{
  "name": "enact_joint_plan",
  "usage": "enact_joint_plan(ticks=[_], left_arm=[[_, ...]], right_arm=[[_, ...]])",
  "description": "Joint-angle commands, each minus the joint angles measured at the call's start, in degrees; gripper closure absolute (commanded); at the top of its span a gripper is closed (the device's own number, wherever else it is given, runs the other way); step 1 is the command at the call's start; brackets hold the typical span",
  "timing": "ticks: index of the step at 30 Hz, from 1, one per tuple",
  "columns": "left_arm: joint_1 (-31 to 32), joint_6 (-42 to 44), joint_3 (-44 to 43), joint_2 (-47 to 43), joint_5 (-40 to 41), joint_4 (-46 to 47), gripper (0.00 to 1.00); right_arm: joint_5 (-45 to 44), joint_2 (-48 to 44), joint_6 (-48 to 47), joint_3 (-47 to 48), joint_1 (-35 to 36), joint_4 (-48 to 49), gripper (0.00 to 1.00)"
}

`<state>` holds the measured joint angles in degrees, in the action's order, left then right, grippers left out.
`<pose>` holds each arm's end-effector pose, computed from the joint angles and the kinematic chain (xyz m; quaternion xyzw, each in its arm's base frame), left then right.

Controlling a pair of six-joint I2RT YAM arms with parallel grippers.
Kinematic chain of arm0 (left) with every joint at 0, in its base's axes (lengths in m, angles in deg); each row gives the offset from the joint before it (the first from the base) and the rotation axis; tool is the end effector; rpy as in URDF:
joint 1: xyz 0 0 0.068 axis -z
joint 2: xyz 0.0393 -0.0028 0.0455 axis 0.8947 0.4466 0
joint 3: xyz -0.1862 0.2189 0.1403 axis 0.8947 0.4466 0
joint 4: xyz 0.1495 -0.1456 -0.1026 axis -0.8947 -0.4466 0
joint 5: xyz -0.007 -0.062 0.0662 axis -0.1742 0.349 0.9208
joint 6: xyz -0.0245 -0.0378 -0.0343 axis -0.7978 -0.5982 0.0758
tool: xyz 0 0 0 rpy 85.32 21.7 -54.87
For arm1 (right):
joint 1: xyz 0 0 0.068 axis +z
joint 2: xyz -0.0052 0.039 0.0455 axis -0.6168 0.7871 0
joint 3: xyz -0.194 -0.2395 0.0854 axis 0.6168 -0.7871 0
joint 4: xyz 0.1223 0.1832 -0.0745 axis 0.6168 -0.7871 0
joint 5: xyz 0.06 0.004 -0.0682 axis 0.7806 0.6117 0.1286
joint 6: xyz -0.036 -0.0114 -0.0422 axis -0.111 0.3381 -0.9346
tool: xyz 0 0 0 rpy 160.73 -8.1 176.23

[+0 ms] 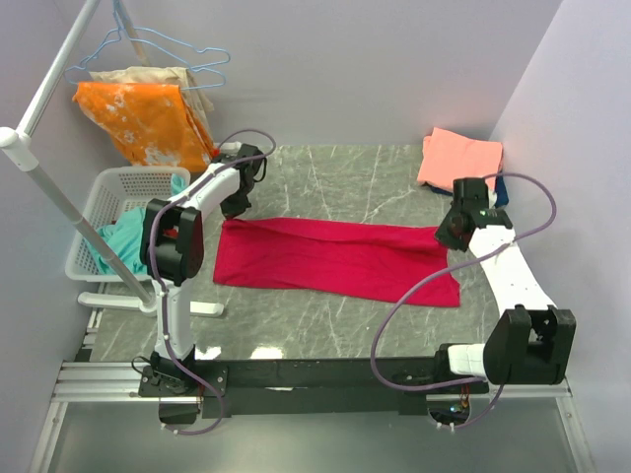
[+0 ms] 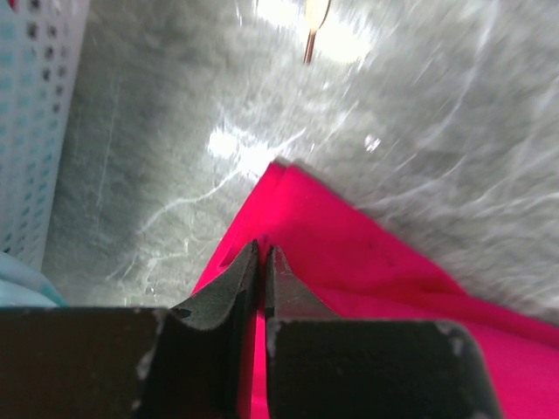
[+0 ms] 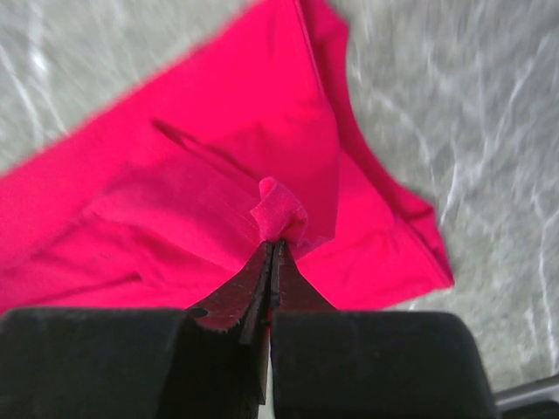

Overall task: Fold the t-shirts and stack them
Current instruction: Fold the tshirt

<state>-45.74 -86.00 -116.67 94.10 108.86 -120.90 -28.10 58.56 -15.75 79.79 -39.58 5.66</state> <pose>0.4143 -0.1118 0.2579 -0.2201 0.9329 0.1653 0.2323 0.2217 -0.0117 0.3272 0.2699 0.9142 0.0000 0.3024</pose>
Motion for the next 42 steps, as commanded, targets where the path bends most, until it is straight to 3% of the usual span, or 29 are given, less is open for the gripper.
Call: enact_joint_plan(ticks=[1,26,31,33,34,36,37,40,42], left_arm=[[0.7,-2.0,2.5,-3.7,0.8,-0.6,0.97],[1.1,-6.5,6.1,-5.0,2.6,-3.4,0.94],[1.1,-8.7,5.8,-4.0,3.7,-6.2,0.80],[1.1,-10.5,6.4,-4.1,4.4,-8.9,0.77],[1.1,-12.0,6.7,-4.2,4.3,-9.5,0.75],[1.2,-13.1,8.1,-4.2,3.4,-11.1,0.73],[1.2,-13.9,8.9,-4.4,3.1,-11.2,0.73],[1.2,-14.9,11.3,-6.0,2.9,-9.9,0.72],[1.2,-14.9,11.1,-6.8,3.2,-9.6,0.72]], right_arm=[[1.9,-3.4,1.2,-4.3,-0.2,-0.5,1.00],[-2.2,-9.6,2.1,-9.6,-0.2,-4.1,1.00],[-0.9,-11.1,2.4,-11.7,-0.3,-5.1,1.00],[-0.4,-11.9,3.0,-12.9,-0.2,-5.9,0.89],[-0.2,-12.6,3.1,-13.1,0.0,-6.3,0.77],[-0.3,-13.6,4.0,-12.1,-0.1,-7.3,0.71],[-0.1,-14.7,4.4,-11.9,0.0,-7.2,0.62],[1.6,-14.8,5.1,-11.8,-0.1,-6.6,0.62],[2.7,-14.1,5.1,-11.9,-0.1,-5.8,0.70]])
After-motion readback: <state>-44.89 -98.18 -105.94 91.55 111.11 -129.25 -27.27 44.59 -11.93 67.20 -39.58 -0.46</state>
